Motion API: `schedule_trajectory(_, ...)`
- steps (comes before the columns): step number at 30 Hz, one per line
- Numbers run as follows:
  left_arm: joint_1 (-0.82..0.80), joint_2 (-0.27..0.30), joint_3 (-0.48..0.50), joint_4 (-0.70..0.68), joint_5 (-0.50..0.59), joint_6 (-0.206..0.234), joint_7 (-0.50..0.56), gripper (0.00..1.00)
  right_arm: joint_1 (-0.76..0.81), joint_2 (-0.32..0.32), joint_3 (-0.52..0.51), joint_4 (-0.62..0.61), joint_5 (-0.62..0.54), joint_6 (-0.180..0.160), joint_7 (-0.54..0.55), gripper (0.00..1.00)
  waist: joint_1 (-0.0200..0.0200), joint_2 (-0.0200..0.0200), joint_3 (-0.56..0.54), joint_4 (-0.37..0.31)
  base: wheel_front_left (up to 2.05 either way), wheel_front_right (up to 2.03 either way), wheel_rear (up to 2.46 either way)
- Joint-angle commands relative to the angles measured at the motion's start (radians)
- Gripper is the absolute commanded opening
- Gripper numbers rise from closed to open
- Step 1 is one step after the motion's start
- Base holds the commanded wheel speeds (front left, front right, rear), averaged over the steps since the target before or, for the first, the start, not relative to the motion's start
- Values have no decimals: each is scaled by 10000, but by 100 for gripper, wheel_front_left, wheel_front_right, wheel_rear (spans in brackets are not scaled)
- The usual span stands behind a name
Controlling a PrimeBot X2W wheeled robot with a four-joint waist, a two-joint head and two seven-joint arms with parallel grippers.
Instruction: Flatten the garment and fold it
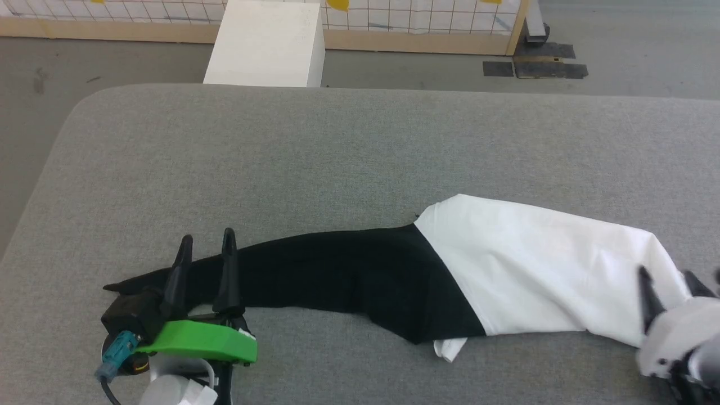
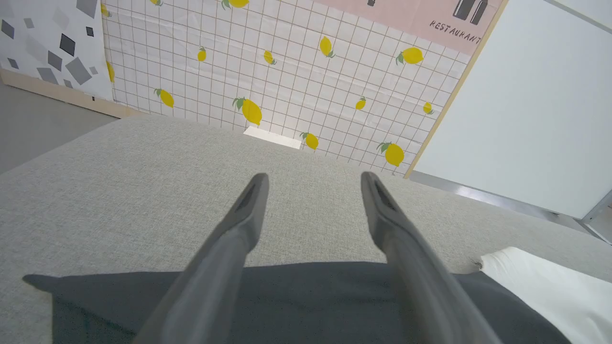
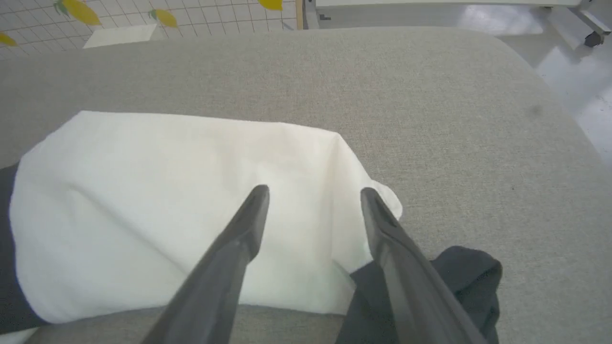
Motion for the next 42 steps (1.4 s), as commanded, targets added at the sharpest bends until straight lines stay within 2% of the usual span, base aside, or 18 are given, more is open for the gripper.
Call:
schedule_trajectory(1,16,-31,-31,3,35,-18,-38,100,-148,25,466,-85,116,-13,-407,100,0,77,-29,-23,0,0,0)
schedule_trajectory(5,-3,-31,-35,-5,51,-19,-38,100,-185,26,1930,57,208,-13,-995,100,0,77,-20,-103,0,0,0)
schedule_trajectory(10,-174,-31,-84,25,66,-70,-38,100,-387,-53,2943,1065,-98,-13,-494,100,0,77,87,-96,0,0,0)
schedule_trajectory(20,-304,-32,-201,-37,8,-65,-38,100,-1206,-60,2929,2681,-770,-13,731,100,0,77,424,25,0,0,0)
schedule_trajectory(21,-318,-32,-206,-41,8,-65,-38,100,-1295,-72,2953,2767,-774,-13,747,85,0,77,464,32,0,0,0)
schedule_trajectory(22,-336,-32,-210,-42,11,-64,-38,100,-1390,-105,3007,2872,-797,-13,770,43,0,77,495,36,0,0,0)
schedule_trajectory(23,-348,-32,-211,-40,10,-64,-38,100,-1455,-130,3053,2945,-801,-13,783,30,0,77,517,37,0,0,0)
schedule_trajectory(24,-363,-32,-211,-38,8,-63,-38,100,-1532,-141,3083,3000,-802,-13,764,0,0,77,539,35,0,0,0)
schedule_trajectory(29,-351,-32,-182,0,8,-53,-38,100,-1479,-153,3156,2893,-682,-13,866,0,0,77,479,-24,0,0,0)
schedule_trajectory(33,-263,-32,-158,79,-1,-49,-38,100,-905,-240,3564,2005,-38,-13,1405,0,0,77,232,-131,0,0,0)
schedule_trajectory(37,-138,-32,-84,137,-13,-62,-38,100,208,-415,3917,238,848,-13,2587,0,0,77,-52,-287,0,0,0)
schedule_trajectory(42,6,-32,-61,187,6,-102,-38,100,1973,-927,4491,-1844,1754,-13,4767,0,0,77,-315,-465,0,0,0)
